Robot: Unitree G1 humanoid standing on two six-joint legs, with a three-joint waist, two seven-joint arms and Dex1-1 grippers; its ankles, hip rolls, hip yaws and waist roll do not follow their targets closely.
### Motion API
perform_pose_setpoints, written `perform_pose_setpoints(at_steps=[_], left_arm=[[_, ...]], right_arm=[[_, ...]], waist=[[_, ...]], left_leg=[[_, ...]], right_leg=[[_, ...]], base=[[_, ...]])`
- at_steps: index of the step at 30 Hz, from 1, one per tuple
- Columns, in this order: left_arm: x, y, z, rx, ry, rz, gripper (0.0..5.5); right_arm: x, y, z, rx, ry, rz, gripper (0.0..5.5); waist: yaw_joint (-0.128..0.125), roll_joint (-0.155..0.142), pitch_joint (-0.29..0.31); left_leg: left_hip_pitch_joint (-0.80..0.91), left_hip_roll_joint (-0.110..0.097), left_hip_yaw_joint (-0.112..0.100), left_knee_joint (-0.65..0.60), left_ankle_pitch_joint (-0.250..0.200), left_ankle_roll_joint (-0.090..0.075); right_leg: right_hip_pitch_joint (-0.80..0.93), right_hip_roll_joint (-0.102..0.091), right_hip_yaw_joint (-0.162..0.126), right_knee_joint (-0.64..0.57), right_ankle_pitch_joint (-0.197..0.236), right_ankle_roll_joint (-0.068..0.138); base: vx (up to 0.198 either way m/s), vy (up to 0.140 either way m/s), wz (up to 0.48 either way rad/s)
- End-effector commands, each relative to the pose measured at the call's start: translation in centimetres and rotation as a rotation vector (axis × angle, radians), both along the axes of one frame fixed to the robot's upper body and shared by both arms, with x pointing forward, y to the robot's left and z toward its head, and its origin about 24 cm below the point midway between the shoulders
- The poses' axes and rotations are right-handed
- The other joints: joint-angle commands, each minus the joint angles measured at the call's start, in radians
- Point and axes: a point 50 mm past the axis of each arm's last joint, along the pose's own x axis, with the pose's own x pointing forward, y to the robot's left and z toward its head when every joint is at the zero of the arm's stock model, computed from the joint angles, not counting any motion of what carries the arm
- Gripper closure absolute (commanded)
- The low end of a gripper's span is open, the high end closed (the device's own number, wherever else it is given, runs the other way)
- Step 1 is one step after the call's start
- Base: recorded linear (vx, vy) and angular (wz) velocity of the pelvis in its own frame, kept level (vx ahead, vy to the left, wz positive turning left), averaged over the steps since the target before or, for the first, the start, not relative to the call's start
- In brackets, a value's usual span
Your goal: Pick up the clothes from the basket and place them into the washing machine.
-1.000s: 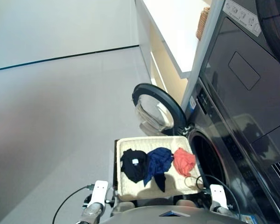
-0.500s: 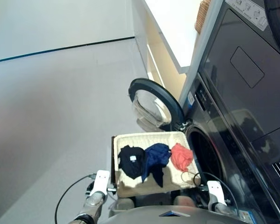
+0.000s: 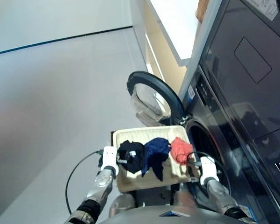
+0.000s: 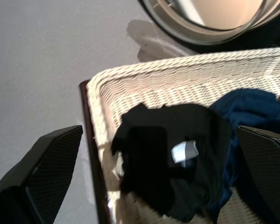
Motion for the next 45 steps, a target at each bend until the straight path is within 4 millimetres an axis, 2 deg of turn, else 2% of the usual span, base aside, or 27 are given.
perform_pose_setpoints(at_steps=[1,2,3,4,5,6,7,8,10,11,12,13,14,15,16,17,21,27,31,35,39,45], left_arm=[[4.1,-0.8,4.0,-0.009,-0.199,0.000,0.00],[4.8,-1.4,4.7,-0.014,-0.224,-0.015,0.00],[5.3,-1.7,5.2,-0.019,-0.237,-0.022,0.00],[5.3,-1.7,5.2,-0.019,-0.238,-0.022,0.00],[6.0,-2.0,6.2,-0.038,-0.273,-0.016,0.00],[6.4,-2.4,6.7,-0.054,-0.290,-0.020,0.00],[6.4,-2.4,6.8,-0.054,-0.290,-0.020,0.00],[7.0,-2.9,7.4,-0.058,-0.311,-0.023,0.00],[7.8,-3.4,8.3,-0.085,-0.332,0.002,0.00],[7.8,-3.4,8.3,-0.086,-0.333,0.002,0.00],[8.5,-3.8,8.8,-0.127,-0.332,0.039,0.00],[8.9,-3.7,9.3,-0.141,-0.344,0.067,0.00],[9.0,-3.7,9.3,-0.142,-0.345,0.067,0.00],[9.6,-3.5,9.8,-0.143,-0.351,0.099,0.00],[9.6,-3.5,9.8,-0.143,-0.351,0.099,0.00],[10.2,-3.3,10.4,-0.158,-0.359,0.142,0.00],[11.6,-2.7,11.8,-0.207,-0.380,0.247,0.00],[13.1,-1.6,12.6,-0.233,-0.356,0.376,0.00],[13.3,-1.2,12.5,-0.254,-0.336,0.409,0.00],[14.0,-1.3,13.3,-0.270,-0.341,0.418,0.00],[14.8,0.0,13.9,-0.255,-0.328,0.455,0.00],[16.0,0.6,15.3,-0.222,-0.321,0.469,0.00]], right_arm=[[4.2,2.8,5.7,0.107,-0.288,0.081,0.00],[4.8,3.4,6.6,0.132,-0.327,0.101,0.00],[5.1,3.9,7.3,0.150,-0.354,0.118,0.00],[5.1,3.9,7.4,0.151,-0.354,0.118,0.00],[5.7,4.7,8.8,0.176,-0.407,0.164,0.00],[5.8,5.1,9.7,0.183,-0.443,0.193,0.00],[5.9,5.1,9.7,0.183,-0.443,0.193,0.00],[6.1,5.8,10.8,0.190,-0.488,0.219,0.00],[6.4,6.6,12.5,0.218,-0.556,0.238,0.00],[6.4,6.6,12.5,0.218,-0.556,0.238,0.00],[6.7,7.3,14.0,0.215,-0.618,0.262,0.00],[6.9,7.9,15.2,0.229,-0.664,0.286,0.00],[6.9,7.9,15.2,0.229,-0.665,0.286,0.00],[6.8,8.7,16.7,0.247,-0.724,0.318,0.00],[6.8,8.7,16.7,0.247,-0.724,0.318,0.00],[6.8,9.5,18.2,0.276,-0.783,0.343,0.00],[6.8,11.2,20.6,0.293,-0.878,0.398,0.00],[6.5,12.7,22.4,0.367,-0.939,0.436,0.00],[6.5,12.8,22.8,0.383,-0.952,0.434,0.00],[6.6,12.6,23.1,0.388,-0.964,0.418,0.00],[6.7,12.9,23.3,0.417,-0.962,0.421,0.00],[6.8,13.1,23.9,0.424,-0.979,0.441,0.00]], waist=[[-0.005,-0.049,0.063],[0.000,-0.052,0.090],[0.001,-0.058,0.107],[0.001,-0.059,0.105],[0.000,-0.069,0.127],[0.000,-0.073,0.133],[-0.001,-0.073,0.131],[-0.002,-0.076,0.138],[-0.007,-0.081,0.154],[-0.008,-0.081,0.153],[-0.013,-0.084,0.173],[-0.016,-0.088,0.183],[-0.016,-0.088,0.182],[-0.021,-0.091,0.198],[-0.021,-0.091,0.197],[-0.025,-0.093,0.217],[-0.033,-0.094,0.249],[-0.043,-0.100,0.277],[-0.048,-0.101,0.277],[-0.058,-0.105,0.277],[-0.069,-0.121,0.277],[-0.080,-0.133,0.277]], left_leg=[[0.010,0.034,0.008,-0.003,-0.001,-0.038],[-0.012,0.035,0.003,0.018,0.011,-0.038],[-0.049,0.035,-0.009,0.063,-0.002,-0.036],[-0.055,0.036,-0.010,0.069,-0.005,-0.036],[-0.106,0.037,-0.027,0.119,-0.014,-0.038],[-0.132,0.038,-0.032,0.140,-0.020,-0.037],[-0.137,0.038,-0.033,0.143,-0.021,-0.037],[-0.165,0.040,-0.044,0.168,-0.028,-0.037],[-0.199,0.045,-0.047,0.200,-0.040,-0.039],[-0.202,0.045,-0.047,0.202,-0.041,-0.039],[-0.231,0.050,-0.054,0.230,-0.049,-0.041],[-0.251,0.054,-0.057,0.245,-0.054,-0.041],[-0.255,0.054,-0.057,0.248,-0.055,-0.041],[-0.278,0.058,-0.059,0.268,-0.062,-0.041],[-0.281,0.058,-0.059,0.271,-0.063,-0.041],[-0.317,0.062,-0.059,0.304,-0.073,-0.040],[-0.398,0.069,-0.067,0.370,-0.089,-0.042],[-0.497,0.081,-0.067,0.440,-0.113,-0.044],[-0.544,0.084,-0.068,0.464,-0.120,-0.044],[-0.595,0.089,-0.071,0.493,-0.128,-0.046],[-0.641,0.095,-0.063,0.527,-0.140,-0.049],[-0.687,0.094,-0.070,0.551,-0.150,-0.047]], right_leg=[[-0.023,-0.059,-0.006,0.068,-0.021,0.064],[-0.048,-0.057,0.001,0.100,-0.030,0.059],[-0.075,-0.057,0.016,0.126,-0.038,0.054],[-0.080,-0.057,0.016,0.129,-0.039,0.054],[-0.125,-0.048,0.041,0.168,-0.040,0.043],[-0.148,-0.044,0.045,0.184,-0.044,0.042],[-0.152,-0.044,0.045,0.185,-0.044,0.042],[-0.175,-0.038,0.048,0.208,-0.053,0.040],[-0.207,-0.034,0.052,0.239,-0.064,0.040],[-0.210,-0.034,0.052,0.240,-0.065,0.040],[-0.248,-0.025,0.059,0.276,-0.071,0.040],[-0.273,-0.021,0.066,0.300,-0.073,0.040],[-0.277,-0.021,0.066,0.303,-0.074,0.040],[-0.308,-0.014,0.072,0.329,-0.081,0.041],[-0.310,-0.014,0.072,0.331,-0.082,0.041],[-0.349,-0.011,0.074,0.361,-0.088,0.039],[-0.432,-0.002,0.080,0.425,-0.104,0.036],[-0.528,0.000,0.077,0.482,-0.119,0.037],[-0.576,0.001,0.079,0.498,-0.120,0.037],[-0.621,0.001,0.079,0.515,-0.122,0.035],[-0.669,0.007,0.089,0.539,-0.122,0.033],[-0.708,0.007,0.090,0.547,-0.120,0.036]], base=[[-0.089,-0.042,-0.013],[-0.128,-0.059,-0.059],[-0.111,-0.046,-0.113],[-0.113,-0.057,-0.158],[-0.090,-0.049,-0.131],[-0.089,-0.049,-0.062],[0.000,0.000,0.000],[0.000,0.000,0.000],[-0.022,-0.026,-0.004],[0.000,0.000,0.000],[0.000,0.000,0.000],[0.000,0.000,0.000],[0.000,0.000,0.000],[0.000,0.000,0.000],[-0.067,-0.028,-0.036],[-0.063,-0.026,-0.054],[-0.032,-0.019,0.005],[0.000,0.000,0.000],[0.000,0.000,0.000],[0.000,0.000,0.000],[0.000,0.000,0.000],[0.000,0.000,0.000]])
